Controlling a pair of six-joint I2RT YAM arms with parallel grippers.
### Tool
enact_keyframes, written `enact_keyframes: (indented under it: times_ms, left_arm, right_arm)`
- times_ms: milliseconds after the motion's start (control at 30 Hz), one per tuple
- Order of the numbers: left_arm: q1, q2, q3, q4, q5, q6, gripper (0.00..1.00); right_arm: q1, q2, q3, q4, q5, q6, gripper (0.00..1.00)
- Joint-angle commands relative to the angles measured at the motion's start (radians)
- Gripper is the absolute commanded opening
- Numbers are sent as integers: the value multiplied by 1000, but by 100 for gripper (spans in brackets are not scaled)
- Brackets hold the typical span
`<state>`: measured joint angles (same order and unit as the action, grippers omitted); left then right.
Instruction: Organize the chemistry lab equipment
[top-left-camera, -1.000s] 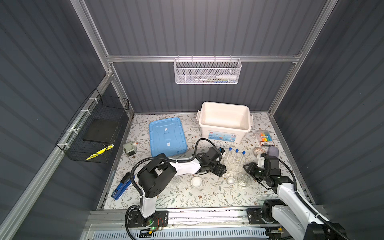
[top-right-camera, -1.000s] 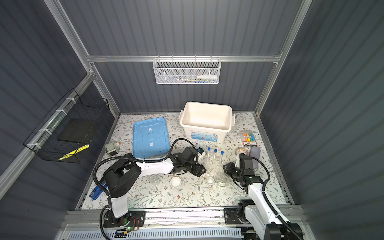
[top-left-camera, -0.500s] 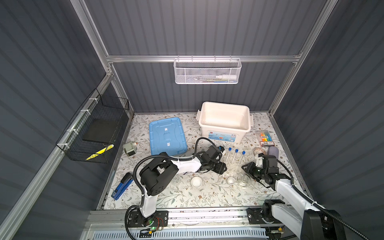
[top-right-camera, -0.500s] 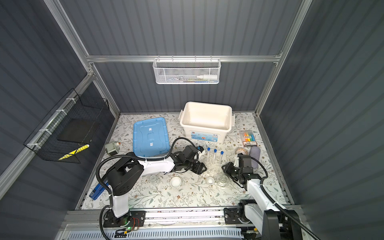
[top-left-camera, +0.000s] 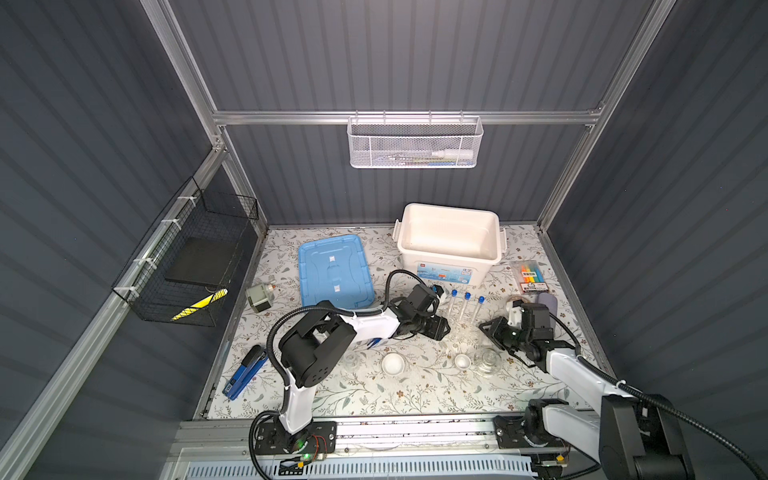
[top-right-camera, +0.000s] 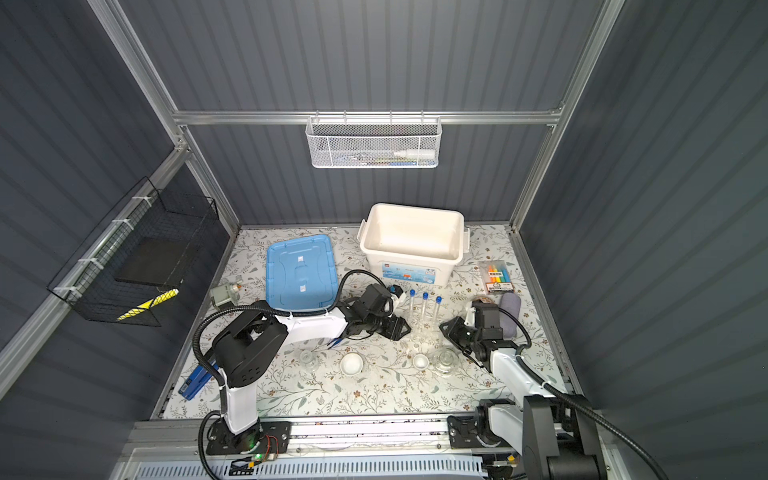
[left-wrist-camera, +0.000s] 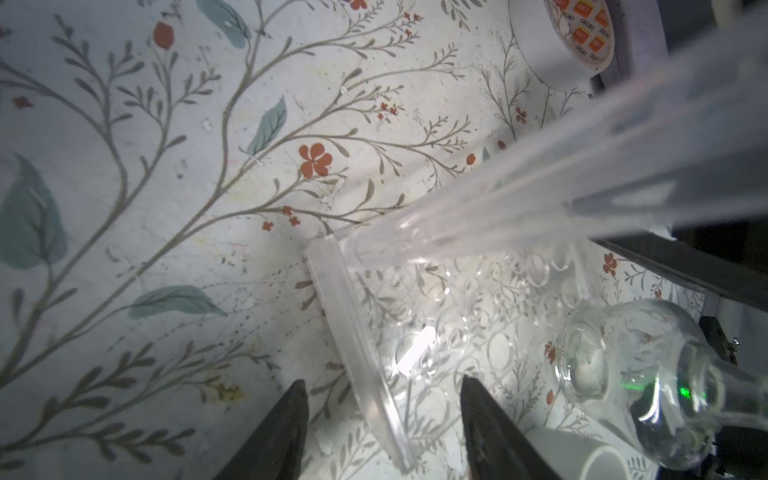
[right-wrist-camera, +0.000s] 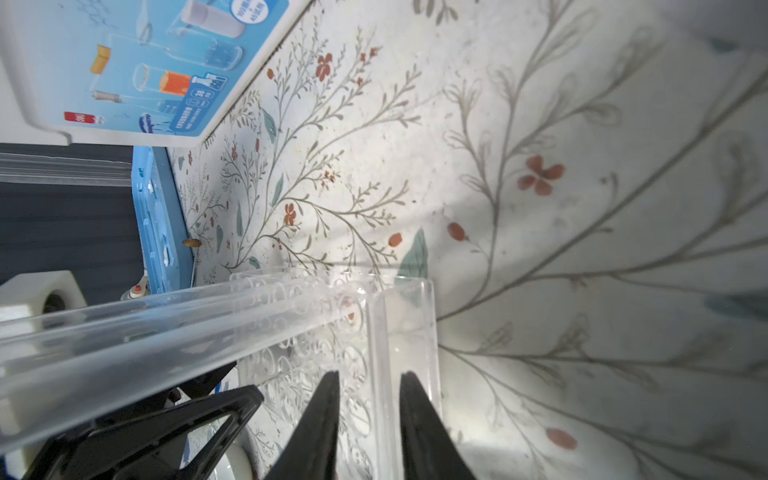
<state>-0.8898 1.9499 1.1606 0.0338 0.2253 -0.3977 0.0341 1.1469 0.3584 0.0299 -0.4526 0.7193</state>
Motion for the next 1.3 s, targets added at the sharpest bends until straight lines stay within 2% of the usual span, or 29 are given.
enact_keyframes:
  times_ms: [0, 533, 767, 833, 867, 1100, 1167, 1267]
  left_arm:
    - [20, 19, 19, 14, -7, -10, 61]
    - [40, 16, 13, 35, -38, -1, 62]
    - [40, -15, -12, 29, -67, 1, 67]
    - [40, -26, -17, 21, -81, 0, 69]
    - [40, -33, -18, 18, -91, 0, 72]
    - [43, -103, -61, 0, -187, 16, 95]
    - [44, -123, -70, -1, -214, 20, 99]
    - [48, -154, -84, -13, -248, 32, 100]
  right_arm:
    - [16, 34, 29, 52, -13, 14, 28]
    - [35, 103, 69, 97, 19, 15, 28]
    - [35, 115, 92, 70, 24, -11, 30]
    - [35, 100, 95, 44, 37, -24, 38]
    - [35, 88, 100, 21, 52, -33, 45]
    - [35, -81, 164, -248, 200, -100, 66]
    - [36, -122, 190, -333, 234, -118, 67]
    - [37, -152, 262, -523, 296, -148, 67]
